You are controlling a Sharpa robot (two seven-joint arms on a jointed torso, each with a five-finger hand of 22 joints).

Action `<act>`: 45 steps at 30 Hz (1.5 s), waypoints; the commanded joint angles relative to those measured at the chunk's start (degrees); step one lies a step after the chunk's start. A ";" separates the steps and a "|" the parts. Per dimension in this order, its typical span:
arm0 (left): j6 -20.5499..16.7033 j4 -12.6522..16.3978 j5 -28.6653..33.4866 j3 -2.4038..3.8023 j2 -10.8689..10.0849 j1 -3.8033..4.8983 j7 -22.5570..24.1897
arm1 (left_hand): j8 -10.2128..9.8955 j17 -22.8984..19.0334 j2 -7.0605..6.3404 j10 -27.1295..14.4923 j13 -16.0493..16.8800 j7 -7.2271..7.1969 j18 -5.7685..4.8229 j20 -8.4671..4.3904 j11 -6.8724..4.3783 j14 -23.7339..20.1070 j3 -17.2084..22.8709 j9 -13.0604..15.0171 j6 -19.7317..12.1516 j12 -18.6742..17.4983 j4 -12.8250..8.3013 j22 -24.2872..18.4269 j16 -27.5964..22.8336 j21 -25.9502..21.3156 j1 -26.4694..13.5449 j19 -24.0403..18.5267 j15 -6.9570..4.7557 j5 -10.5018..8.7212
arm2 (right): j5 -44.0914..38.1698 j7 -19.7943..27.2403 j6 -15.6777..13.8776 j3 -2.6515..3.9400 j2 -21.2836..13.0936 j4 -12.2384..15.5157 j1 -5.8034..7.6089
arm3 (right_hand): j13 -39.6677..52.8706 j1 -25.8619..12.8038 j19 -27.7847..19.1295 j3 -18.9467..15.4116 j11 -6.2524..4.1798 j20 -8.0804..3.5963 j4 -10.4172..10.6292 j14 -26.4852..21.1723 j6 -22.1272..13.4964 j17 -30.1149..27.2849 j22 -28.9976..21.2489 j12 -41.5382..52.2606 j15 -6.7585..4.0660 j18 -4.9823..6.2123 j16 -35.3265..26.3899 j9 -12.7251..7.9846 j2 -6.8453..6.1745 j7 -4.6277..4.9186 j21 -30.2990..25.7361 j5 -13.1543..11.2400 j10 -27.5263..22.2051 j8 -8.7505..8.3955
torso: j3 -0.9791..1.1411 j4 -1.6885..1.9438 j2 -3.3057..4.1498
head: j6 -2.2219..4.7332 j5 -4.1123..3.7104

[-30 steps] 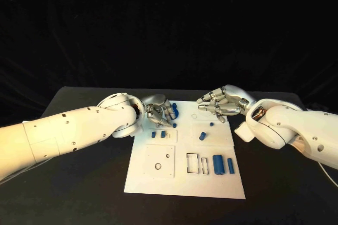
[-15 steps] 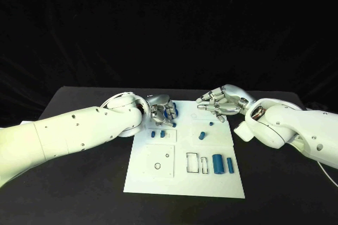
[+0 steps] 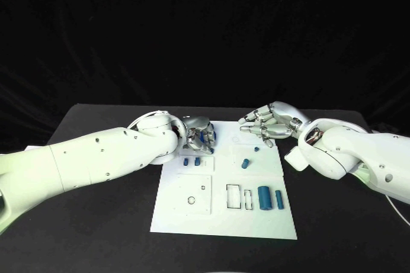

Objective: Assemble the parts on the task board

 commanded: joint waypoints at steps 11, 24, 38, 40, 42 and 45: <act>3.35 -0.48 -1.99 0.01 0.99 -0.03 -2.54 | -0.62 -0.24 0.01 0.39 -0.37 0.17 -0.45 0.00 0.01 0.10 0.08 -0.30 0.33 -0.81 0.49 0.67 0.18 0.45 -0.37 0.05 0.04 0.19 | -0.26 0.23 0.22 0.00 -0.04 0.24 -0.04 | 0.03 0.20 0.24 -0.14 0.15 0.13 -0.17 1.96 -0.33 0.05 0.02 0.24 0.19 0.77 -0.10 0.09 0.55 0.15 -0.18 0.37 -0.34 0.37 | 0.00 0.04 -0.01 | -0.52 -0.02; 1.72 -1.77 -3.16 -0.04 2.19 -0.08 -2.32 | -1.17 2.36 0.33 1.19 -0.82 0.13 -1.26 -0.01 -0.07 1.43 0.94 -0.61 1.03 -1.48 0.64 5.61 3.70 6.26 0.00 1.05 0.00 0.21 | -0.27 0.21 0.27 0.00 -0.07 0.31 -0.04 | 0.03 0.20 0.24 -0.14 0.15 0.13 -0.17 1.96 -0.33 0.05 0.02 0.24 0.19 0.77 -0.10 0.09 0.55 0.15 -0.18 0.37 -0.34 0.37 | 0.00 0.05 -0.04 | -0.41 -0.09; 1.53 -1.86 -3.93 -0.06 2.93 -0.43 -2.26 | -1.51 3.72 0.37 1.84 -0.99 0.10 -1.86 -0.02 -0.14 2.10 1.64 -0.79 1.57 -1.84 0.72 9.09 5.62 10.42 0.10 1.79 -0.05 0.21 | -0.27 0.29 0.50 0.00 -0.10 0.44 -0.04 | 0.15 0.11 0.34 -0.23 0.16 0.13 -0.05 2.01 -0.32 0.17 0.13 0.42 0.21 0.75 0.00 0.10 0.63 0.16 -0.12 0.41 -0.23 0.41 | -0.01 0.04 -0.01 | -0.38 -0.14; 1.84 -1.87 -3.93 -0.06 2.97 -0.45 -2.31 | -1.54 3.75 0.37 1.89 -1.00 0.09 -1.89 -0.02 -0.16 2.12 1.72 -0.80 1.61 -1.87 0.69 9.31 5.71 10.67 0.14 1.82 -0.06 0.21 | -0.27 0.28 0.54 0.00 -0.11 0.44 -0.04 | 0.15 0.11 0.34 -0.23 0.16 0.13 -0.05 2.01 -0.32 0.17 0.13 0.42 0.21 0.75 0.00 0.10 0.63 0.16 -0.12 0.41 -0.23 0.41 | -0.02 0.06 -0.04 | -0.43 -0.20; 2.23 -1.89 -3.88 -0.06 3.02 -0.47 -2.36 | -1.59 3.83 0.35 1.93 -1.02 0.08 -1.93 -0.03 -0.16 2.17 1.80 -0.82 1.65 -1.92 0.69 9.58 5.86 10.99 0.15 1.86 -0.07 0.20 | -0.27 0.27 0.58 0.00 -0.11 0.44 -0.04 | 0.15 0.11 0.34 -0.23 0.16 0.13 -0.05 2.01 -0.32 0.17 0.13 0.42 0.21 0.75 0.00 0.10 0.63 0.16 -0.12 0.41 -0.23 0.41 | -0.02 0.06 -0.06 | -0.52 -0.20; 2.73 -1.92 -3.86 -0.05 3.08 -0.48 -2.44 | -1.61 3.87 0.36 1.98 -1.03 0.07 -1.98 -0.03 -0.17 2.19 1.86 -0.83 1.69 -1.95 0.68 9.82 5.93 11.28 0.15 1.91 -0.07 0.20 | -0.27 0.26 0.61 0.00 -0.11 0.45 -0.04 | 0.15 0.11 0.34 -0.23 0.16 0.13 -0.05 2.01 -0.32 0.17 0.13 0.42 0.21 0.75 0.00 0.10 0.63 0.16 -0.12 0.41 -0.23 0.41 | -0.02 0.12 -0.04 | -0.57 -0.26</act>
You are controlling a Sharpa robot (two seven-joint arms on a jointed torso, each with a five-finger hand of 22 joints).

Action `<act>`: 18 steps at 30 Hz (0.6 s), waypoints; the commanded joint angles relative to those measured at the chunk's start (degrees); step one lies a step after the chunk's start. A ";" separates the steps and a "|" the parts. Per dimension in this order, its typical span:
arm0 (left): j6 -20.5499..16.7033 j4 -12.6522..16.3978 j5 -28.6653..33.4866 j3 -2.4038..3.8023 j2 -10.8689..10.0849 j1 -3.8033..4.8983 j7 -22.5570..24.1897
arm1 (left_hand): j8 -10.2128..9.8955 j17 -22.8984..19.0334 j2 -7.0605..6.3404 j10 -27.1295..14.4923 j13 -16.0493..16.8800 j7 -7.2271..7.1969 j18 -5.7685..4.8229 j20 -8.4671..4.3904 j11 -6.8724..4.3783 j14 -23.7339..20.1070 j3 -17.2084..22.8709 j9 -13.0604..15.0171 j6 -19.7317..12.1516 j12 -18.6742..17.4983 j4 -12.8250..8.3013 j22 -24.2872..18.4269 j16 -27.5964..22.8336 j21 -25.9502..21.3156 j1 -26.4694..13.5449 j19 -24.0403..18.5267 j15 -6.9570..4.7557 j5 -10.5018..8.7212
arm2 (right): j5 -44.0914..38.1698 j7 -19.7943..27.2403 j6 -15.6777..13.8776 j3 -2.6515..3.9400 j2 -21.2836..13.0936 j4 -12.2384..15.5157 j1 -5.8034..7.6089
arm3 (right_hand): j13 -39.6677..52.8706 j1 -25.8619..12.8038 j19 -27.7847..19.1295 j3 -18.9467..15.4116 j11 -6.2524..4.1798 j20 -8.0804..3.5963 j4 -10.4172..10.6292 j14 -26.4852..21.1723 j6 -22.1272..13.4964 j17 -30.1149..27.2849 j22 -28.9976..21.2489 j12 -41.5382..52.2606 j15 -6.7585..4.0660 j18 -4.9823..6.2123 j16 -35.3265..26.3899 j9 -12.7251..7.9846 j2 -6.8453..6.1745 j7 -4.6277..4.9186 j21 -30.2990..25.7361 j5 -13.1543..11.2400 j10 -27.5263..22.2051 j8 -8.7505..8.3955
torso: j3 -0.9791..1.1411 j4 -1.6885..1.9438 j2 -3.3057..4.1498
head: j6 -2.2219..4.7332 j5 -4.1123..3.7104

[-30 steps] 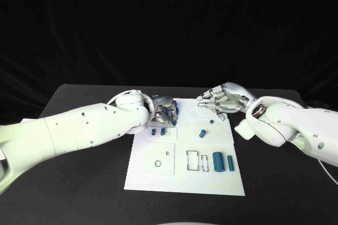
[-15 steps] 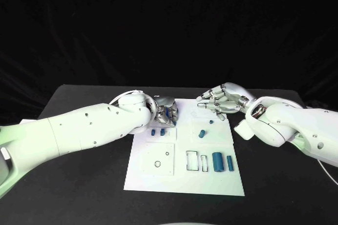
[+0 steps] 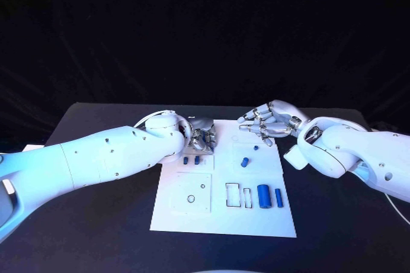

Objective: Assemble the parts on the task board

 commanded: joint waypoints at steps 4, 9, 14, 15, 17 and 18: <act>1.53 -0.06 -0.40 -0.01 0.30 -0.16 -0.18 | -0.35 0.22 0.43 0.71 -0.07 0.02 -1.15 -0.04 -0.01 0.95 0.56 -0.09 0.65 -0.22 -0.04 0.50 0.48 0.71 0.27 0.31 -0.03 0.22 | -0.25 0.30 0.60 0.00 0.03 0.12 -0.04 | 0.06 0.11 0.34 -0.23 0.11 0.13 -0.05 2.01 -0.33 0.05 0.05 0.20 0.21 0.74 0.00 0.06 0.63 0.17 -0.12 0.19 -0.28 0.19 | 0.01 0.05 -0.04 | -0.16 -0.04; 1.74 -0.35 -0.37 -0.01 0.48 -0.25 -0.39 | -0.49 0.37 0.74 1.03 -0.11 0.03 -1.25 -0.10 -0.09 1.05 1.48 -0.14 0.94 -0.41 -0.54 1.37 0.87 1.65 1.06 0.37 -0.13 0.22 | -0.25 0.31 0.61 0.00 0.05 0.14 -0.04 | 0.06 0.11 0.34 -0.23 0.11 0.13 -0.05 2.01 -0.33 0.05 0.05 0.20 0.21 0.74 0.00 0.06 0.63 0.17 -0.12 0.19 -0.28 0.19 | 0.00 0.00 -0.01 | -0.13 -0.06; 1.90 -0.74 -0.35 -0.01 0.62 -0.36 -0.59 | -0.62 0.57 1.14 1.57 -0.13 0.09 -1.37 -0.18 -0.16 1.18 3.35 -0.19 1.43 -0.62 -1.69 2.37 1.35 2.71 2.48 0.39 -0.21 0.24 | -0.25 0.30 0.61 0.00 0.06 0.17 -0.04 | 0.06 0.11 0.34 -0.23 0.11 0.13 -0.05 2.01 -0.33 0.05 0.05 0.20 0.21 0.74 0.00 0.06 0.63 0.17 -0.12 0.19 -0.28 0.19 | 0.01 -0.01 0.01 | -0.18 -0.06; 1.98 -0.82 -0.34 -0.01 0.64 -0.37 -0.56 | -0.66 0.58 1.16 1.66 -0.13 0.10 -1.40 -0.18 -0.17 1.19 3.68 -0.21 1.50 -0.67 -1.89 2.55 1.41 2.89 2.64 0.39 -0.22 0.24 | -0.25 0.30 0.61 0.00 0.05 0.17 -0.04 | 0.06 0.11 0.34 -0.23 0.11 0.13 -0.05 2.01 -0.33 0.05 0.05 0.20 0.21 0.74 0.00 0.06 0.63 0.17 -0.12 0.19 -0.28 0.19 | 0.01 -0.01 0.02 | -0.18 -0.06; 2.17 -0.99 -0.33 -0.01 0.68 -0.40 -0.38 | -0.70 0.63 1.20 1.84 -0.13 0.10 -1.44 -0.20 -0.19 1.22 4.27 -0.22 1.67 -0.74 -2.22 2.88 1.54 3.24 2.86 0.40 -0.23 0.25 | -0.25 0.30 0.61 0.00 0.04 0.19 -0.04 | 0.06 0.11 0.34 -0.23 0.11 0.13 -0.05 2.01 -0.33 0.05 0.05 0.20 0.21 0.74 0.00 0.06 0.63 0.17 -0.12 0.19 -0.28 0.19 | 0.01 0.01 0.03 | -0.16 -0.06; 2.26 -1.09 -0.29 -0.01 0.70 -0.41 -0.25 | -0.71 0.67 1.22 1.96 -0.12 0.09 -1.46 -0.21 -0.21 1.24 4.56 -0.22 1.79 -0.76 -2.38 3.05 1.62 3.42 2.94 0.40 -0.24 0.25 | -0.25 0.30 0.61 0.00 0.05 0.19 -0.04 | 0.07 0.11 0.35 -0.24 0.11 0.13 -0.04 2.02 -0.31 0.07 0.07 0.24 0.21 0.74 0.01 0.06 0.66 0.16 -0.12 0.21 -0.25 0.21 | 0.01 0.03 0.01 | -0.16 -0.09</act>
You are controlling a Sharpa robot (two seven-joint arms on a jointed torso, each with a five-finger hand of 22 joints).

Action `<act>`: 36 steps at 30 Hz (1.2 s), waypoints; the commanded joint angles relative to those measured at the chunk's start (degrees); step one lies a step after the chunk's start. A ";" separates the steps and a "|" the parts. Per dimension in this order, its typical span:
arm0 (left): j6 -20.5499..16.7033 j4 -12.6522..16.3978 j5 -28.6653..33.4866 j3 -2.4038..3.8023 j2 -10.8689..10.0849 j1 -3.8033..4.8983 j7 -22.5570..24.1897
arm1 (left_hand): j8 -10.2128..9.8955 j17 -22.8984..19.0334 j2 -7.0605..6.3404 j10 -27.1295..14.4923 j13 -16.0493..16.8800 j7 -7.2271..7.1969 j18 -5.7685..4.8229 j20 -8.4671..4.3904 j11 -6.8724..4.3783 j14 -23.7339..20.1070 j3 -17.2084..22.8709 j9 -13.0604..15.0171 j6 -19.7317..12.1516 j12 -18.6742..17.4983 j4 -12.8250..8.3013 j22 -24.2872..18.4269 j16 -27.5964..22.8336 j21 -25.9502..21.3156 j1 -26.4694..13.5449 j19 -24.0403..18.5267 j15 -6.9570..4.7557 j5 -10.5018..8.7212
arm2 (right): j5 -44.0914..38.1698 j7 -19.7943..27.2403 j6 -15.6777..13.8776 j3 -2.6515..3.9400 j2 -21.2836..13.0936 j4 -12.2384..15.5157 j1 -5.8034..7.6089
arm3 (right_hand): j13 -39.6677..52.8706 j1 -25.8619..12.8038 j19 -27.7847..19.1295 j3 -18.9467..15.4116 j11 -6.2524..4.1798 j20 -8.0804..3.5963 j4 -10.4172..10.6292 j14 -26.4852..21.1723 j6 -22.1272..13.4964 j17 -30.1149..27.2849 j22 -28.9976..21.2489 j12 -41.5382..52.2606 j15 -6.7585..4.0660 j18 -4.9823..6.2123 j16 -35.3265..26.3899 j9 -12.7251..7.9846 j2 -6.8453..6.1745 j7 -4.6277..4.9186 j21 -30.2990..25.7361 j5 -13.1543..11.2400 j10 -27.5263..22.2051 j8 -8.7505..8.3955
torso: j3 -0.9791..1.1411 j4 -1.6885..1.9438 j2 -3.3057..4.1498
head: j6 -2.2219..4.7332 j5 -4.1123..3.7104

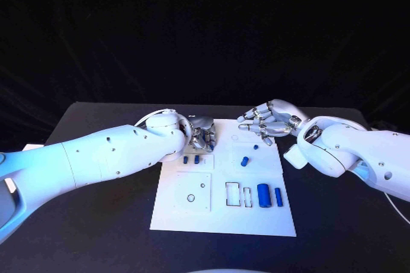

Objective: Assemble the parts on the task board

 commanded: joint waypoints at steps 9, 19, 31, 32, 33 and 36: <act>1.42 -0.58 0.37 -0.14 0.08 -0.43 1.60 | -0.66 0.07 -0.42 1.51 0.07 -0.62 -0.88 -0.54 -0.45 1.12 2.75 -0.03 1.49 -1.10 -1.14 1.56 0.67 1.73 -0.10 0.23 -0.75 0.24 | -0.25 0.31 0.63 0.00 0.06 0.12 -0.03 | 0.13 0.10 0.39 -0.27 0.10 0.13 0.00 2.04 -0.29 0.14 0.10 0.33 0.21 0.74 0.05 0.08 0.72 0.15 -0.10 0.28 -0.20 0.24 | -0.03 0.03 -0.02 | -0.17 -0.12; -0.89 0.33 2.88 0.24 -0.58 -0.50 3.27 | -1.07 0.04 -0.67 1.97 0.11 -0.63 -1.00 -0.65 -0.52 1.21 3.80 -0.02 1.90 -1.81 -1.41 2.20 0.86 2.37 -0.94 0.26 -0.73 0.22 | -0.19 0.43 0.60 0.00 0.08 0.11 -0.03 | 0.18 -0.01 0.45 -0.32 0.11 0.14 0.17 2.05 -0.25 0.12 0.15 0.44 0.21 0.73 0.03 0.09 0.91 0.16 -0.08 0.33 -0.12 0.29 | -0.05 -0.01 0.04 | -0.03 -0.05; -1.87 2.04 6.19 1.37 -3.44 -0.47 3.15 | -1.48 -0.24 -0.99 2.19 0.13 -0.46 -1.00 -0.48 -0.34 1.15 4.35 -0.05 2.00 -2.38 -1.39 2.31 0.81 2.30 -1.92 0.14 -0.43 0.21 | -0.15 0.48 0.58 0.01 0.00 0.05 -0.03 | 0.14 -0.13 0.44 -0.38 0.12 0.14 0.31 2.05 -0.26 0.12 0.09 0.44 0.21 0.74 0.03 0.09 1.03 0.17 -0.12 0.33 -0.12 0.31 | 0.02 0.06 0.00 | 0.11 -0.12; -1.94 2.19 6.38 1.41 -3.75 -0.47 3.15 | -1.49 -0.25 -1.00 2.19 0.14 -0.46 -1.00 -0.47 -0.34 1.14 4.36 -0.05 2.00 -2.39 -1.39 2.31 0.81 2.30 -1.94 0.13 -0.43 0.21 | -0.15 0.48 0.58 0.01 -0.01 0.05 -0.03 | 0.14 -0.13 0.44 -0.38 0.12 0.14 0.31 2.05 -0.26 0.12 0.09 0.44 0.21 0.74 0.03 0.09 1.03 0.17 -0.12 0.33 -0.12 0.31 | 0.02 0.10 -0.01 | 0.09 -0.12; -2.06 2.45 6.76 1.48 -4.24 -0.47 3.15 | -1.51 -0.27 -1.02 2.21 0.14 -0.44 -1.00 -0.46 -0.32 1.14 4.39 -0.05 2.01 -2.42 -1.40 2.33 0.80 2.32 -1.99 0.13 -0.40 0.21 | -0.15 0.49 0.58 0.01 -0.03 0.04 -0.03 | 0.14 -0.13 0.44 -0.38 0.12 0.14 0.31 2.05 -0.26 0.12 0.09 0.44 0.21 0.74 0.03 0.09 1.03 0.17 -0.12 0.33 -0.12 0.31 | 0.02 0.09 -0.02 | 0.07 -0.08; -2.27 3.17 7.78 1.72 -5.50 -0.46 3.17 | -1.54 -0.29 -1.04 2.23 0.14 -0.41 -1.00 -0.44 -0.30 1.13 4.44 -0.05 2.02 -2.46 -1.41 2.32 0.79 2.27 -2.05 0.11 -0.38 0.22 | -0.15 0.50 0.57 0.01 -0.09 0.04 -0.03 | 0.14 -0.13 0.44 -0.38 0.12 0.14 0.31 2.05 -0.26 0.12 0.09 0.44 0.21 0.74 0.03 0.09 1.03 0.17 -0.12 0.33 -0.12 0.31 | 0.01 0.13 -0.04 | 0.12 -0.11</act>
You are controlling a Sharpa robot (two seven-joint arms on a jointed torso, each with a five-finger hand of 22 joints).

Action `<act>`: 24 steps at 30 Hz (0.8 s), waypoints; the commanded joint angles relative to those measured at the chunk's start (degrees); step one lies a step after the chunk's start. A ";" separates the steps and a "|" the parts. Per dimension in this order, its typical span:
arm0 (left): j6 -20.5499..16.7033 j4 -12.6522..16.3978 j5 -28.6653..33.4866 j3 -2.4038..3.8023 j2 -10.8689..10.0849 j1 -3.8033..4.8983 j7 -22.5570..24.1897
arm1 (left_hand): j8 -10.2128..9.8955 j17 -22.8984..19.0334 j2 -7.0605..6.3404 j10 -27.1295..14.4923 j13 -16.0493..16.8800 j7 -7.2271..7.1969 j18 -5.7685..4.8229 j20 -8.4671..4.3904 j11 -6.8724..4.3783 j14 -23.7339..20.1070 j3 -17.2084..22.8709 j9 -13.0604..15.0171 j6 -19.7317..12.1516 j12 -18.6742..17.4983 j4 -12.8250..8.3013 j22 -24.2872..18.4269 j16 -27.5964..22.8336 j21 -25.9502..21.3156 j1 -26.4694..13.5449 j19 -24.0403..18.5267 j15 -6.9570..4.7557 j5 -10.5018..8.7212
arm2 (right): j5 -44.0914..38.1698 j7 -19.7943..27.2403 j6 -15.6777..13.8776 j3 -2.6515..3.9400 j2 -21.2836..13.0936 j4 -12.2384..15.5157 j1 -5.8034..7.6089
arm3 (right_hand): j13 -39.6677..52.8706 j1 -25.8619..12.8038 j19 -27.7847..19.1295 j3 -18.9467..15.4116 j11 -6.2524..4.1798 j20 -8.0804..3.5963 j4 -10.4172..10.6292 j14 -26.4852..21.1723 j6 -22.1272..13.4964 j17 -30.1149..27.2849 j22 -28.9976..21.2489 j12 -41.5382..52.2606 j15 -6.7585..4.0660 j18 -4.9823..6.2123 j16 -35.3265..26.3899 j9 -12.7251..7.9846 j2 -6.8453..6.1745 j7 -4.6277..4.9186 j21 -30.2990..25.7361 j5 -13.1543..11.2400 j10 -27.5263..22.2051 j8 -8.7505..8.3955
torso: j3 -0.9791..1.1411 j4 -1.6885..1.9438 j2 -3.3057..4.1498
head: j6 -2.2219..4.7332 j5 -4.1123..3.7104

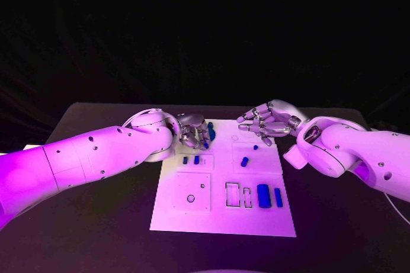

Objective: Assemble the parts on the task board

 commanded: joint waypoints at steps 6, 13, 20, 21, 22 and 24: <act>-0.46 2.39 4.18 0.65 -3.45 0.28 0.69 | -0.31 -0.12 -0.22 0.55 0.10 0.18 -1.03 -0.09 0.09 0.71 0.46 0.01 0.57 -0.43 0.00 0.15 0.14 0.28 -0.74 -0.19 0.13 0.21 | -0.15 0.46 0.56 0.00 -0.08 0.00 -0.04 | 0.02 -0.05 0.45 -0.20 0.11 0.14 0.13 2.05 -0.26 0.05 0.05 0.21 0.21 0.74 0.03 0.05 0.49 0.17 -0.12 0.34 -0.13 0.31 | 0.03 -0.04 -0.05 | -0.04 0.04; -0.02 3.94 4.62 0.76 -5.55 0.43 0.61 | -0.43 -0.25 -0.37 0.72 0.13 0.17 -0.99 0.02 0.13 0.67 0.56 0.04 0.75 -0.67 0.14 0.17 0.13 0.18 -1.38 -0.28 0.20 0.21 | -0.15 0.42 0.62 0.00 -0.10 -0.09 -0.04 | 0.02 -0.05 0.45 -0.20 0.11 0.14 0.13 2.05 -0.26 0.05 0.05 0.21 0.21 0.74 0.03 0.05 0.49 0.17 -0.12 0.34 -0.13 0.31 | -0.11 -0.02 -0.01 | -0.06 -0.14; 1.06 4.03 4.90 0.78 -6.49 0.45 0.17 | -0.40 -0.29 -0.37 0.93 0.17 0.14 -0.98 0.05 0.11 0.65 0.68 0.09 1.01 -0.72 0.13 0.20 0.14 0.16 -1.55 -0.32 0.20 0.20 | -0.15 0.45 0.66 0.00 -0.06 -0.14 -0.04 | 0.02 -0.05 0.45 -0.20 0.11 0.14 0.13 2.05 -0.26 0.05 0.05 0.21 0.21 0.74 0.03 0.05 0.49 0.17 -0.12 0.34 -0.13 0.31 | -0.02 -0.06 -0.01 | -0.12 -0.10; 1.26 3.99 4.92 0.78 -6.51 0.45 0.06 | -0.40 -0.29 -0.37 0.93 0.17 0.14 -0.98 0.05 0.11 0.65 0.68 0.09 1.01 -0.72 0.13 0.20 0.14 0.16 -1.55 -0.32 0.20 0.20 | -0.15 0.45 0.66 0.00 -0.05 -0.15 -0.04 | 0.02 -0.05 0.45 -0.20 0.11 0.14 0.13 2.05 -0.26 0.05 0.05 0.21 0.21 0.74 0.03 0.05 0.49 0.17 -0.12 0.34 -0.13 0.31 | -0.02 -0.06 -0.02 | -0.12 -0.09; 1.50 3.92 4.93 0.78 -6.51 0.45 -0.06 | -0.41 -0.32 -0.41 0.96 0.18 0.14 -0.98 0.06 0.11 0.64 0.69 0.10 1.05 -0.75 0.14 0.20 0.13 0.16 -1.62 -0.33 0.21 0.20 | -0.15 0.46 0.66 0.00 -0.04 -0.15 -0.04 | 0.02 -0.05 0.45 -0.20 0.11 0.14 0.13 2.05 -0.26 0.05 0.05 0.21 0.21 0.74 0.03 0.05 0.49 0.17 -0.12 0.34 -0.13 0.31 | -0.03 -0.07 -0.02 | -0.11 -0.06; 1.75 3.78 4.94 0.77 -6.48 0.45 -0.21 | -0.41 -0.32 -0.42 0.96 0.18 0.14 -0.98 0.06 0.11 0.64 0.69 0.10 1.05 -0.75 0.14 0.21 0.13 0.16 -1.62 -0.33 0.21 0.20 | -0.15 0.49 0.64 0.00 -0.03 -0.15 -0.04 | 0.02 -0.05 0.45 -0.20 0.11 0.14 0.13 2.05 -0.26 0.05 0.05 0.21 0.21 0.74 0.03 0.05 0.49 0.17 -0.12 0.34 -0.13 0.31 | -0.03 -0.07 0.00 | -0.11 -0.06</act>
